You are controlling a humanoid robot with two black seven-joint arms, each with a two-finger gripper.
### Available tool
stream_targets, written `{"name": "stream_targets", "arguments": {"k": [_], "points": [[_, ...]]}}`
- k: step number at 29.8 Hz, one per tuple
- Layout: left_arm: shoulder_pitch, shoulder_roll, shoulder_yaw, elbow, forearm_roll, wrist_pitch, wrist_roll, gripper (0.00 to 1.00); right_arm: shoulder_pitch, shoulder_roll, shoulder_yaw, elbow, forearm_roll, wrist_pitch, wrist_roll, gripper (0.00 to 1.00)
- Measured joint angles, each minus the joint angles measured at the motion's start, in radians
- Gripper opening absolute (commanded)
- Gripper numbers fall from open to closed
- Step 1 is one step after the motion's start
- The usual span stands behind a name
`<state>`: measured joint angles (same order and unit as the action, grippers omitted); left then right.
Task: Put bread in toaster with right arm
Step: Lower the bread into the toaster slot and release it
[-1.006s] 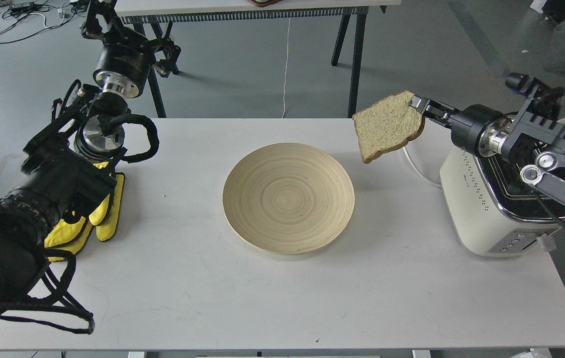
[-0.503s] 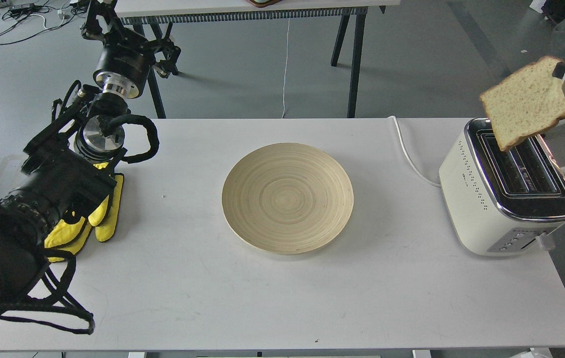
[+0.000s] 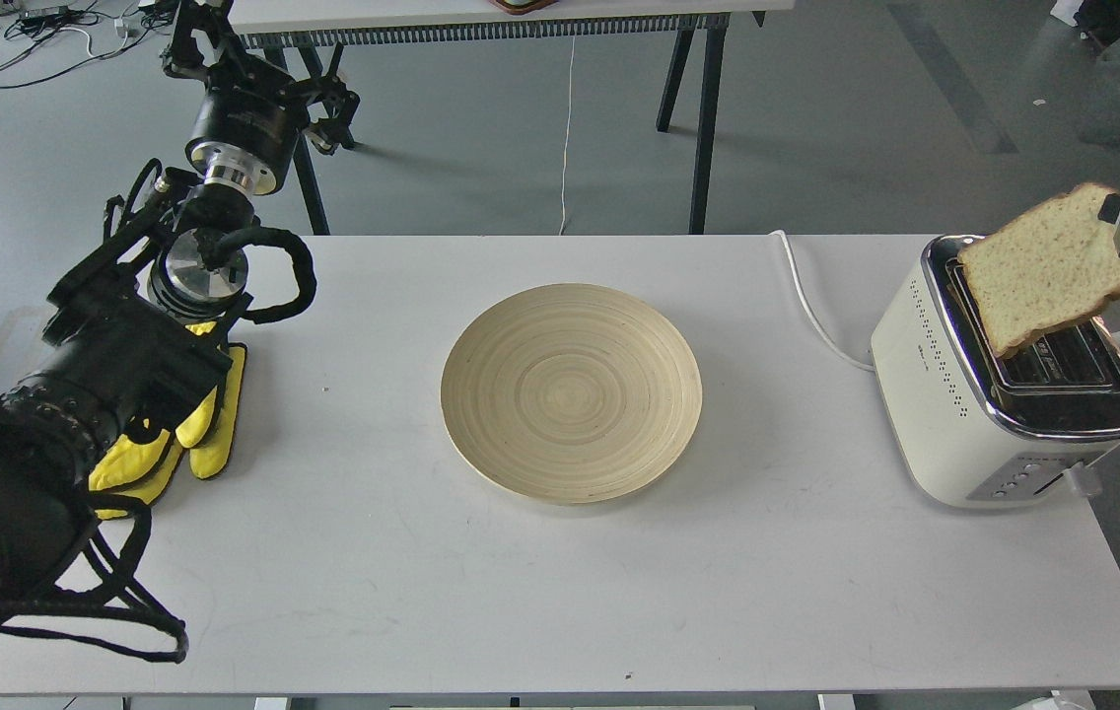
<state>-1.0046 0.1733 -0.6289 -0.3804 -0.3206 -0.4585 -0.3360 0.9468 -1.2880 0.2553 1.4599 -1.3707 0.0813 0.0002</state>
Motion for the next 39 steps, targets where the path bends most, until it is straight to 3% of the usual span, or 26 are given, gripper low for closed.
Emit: {"name": "stream_targets", "arguments": {"k": [20,24,25,27,28,29,30,39], "points": [[0.000,0.000,0.000,0.000,0.000,0.003,0.000,1.00,-0.038,0.007,0.002,-0.018,0.003,-0.003,-0.006,0.04],[0.000,0.000,0.000,0.000,0.000,0.003,0.000,1.00,-0.054,0.016,-0.002,-0.021,0.003,-0.004,-0.007,0.08],[0.000,0.000,0.000,0.000,0.000,0.003,0.000,1.00,-0.060,0.024,-0.002,-0.023,0.003,-0.005,-0.007,0.13],[0.000,0.000,0.000,0.000,0.000,0.003,0.000,1.00,-0.068,0.041,-0.002,-0.030,0.003,-0.008,-0.006,0.38],[0.000,0.000,0.000,0.000,0.000,0.003,0.000,1.00,-0.071,0.050,-0.002,-0.036,0.003,-0.011,-0.007,0.58],[0.000,0.000,0.000,0.000,0.000,0.003,0.000,1.00,-0.072,0.061,-0.002,-0.045,0.004,-0.017,-0.006,0.86],[0.000,0.000,0.000,0.000,0.000,0.003,0.000,1.00,-0.073,0.070,-0.002,-0.052,0.004,-0.024,-0.005,1.00],[0.000,0.000,0.000,0.000,0.000,0.003,0.000,1.00,-0.071,0.149,0.077,-0.072,0.191,-0.059,0.006,0.99]]}}
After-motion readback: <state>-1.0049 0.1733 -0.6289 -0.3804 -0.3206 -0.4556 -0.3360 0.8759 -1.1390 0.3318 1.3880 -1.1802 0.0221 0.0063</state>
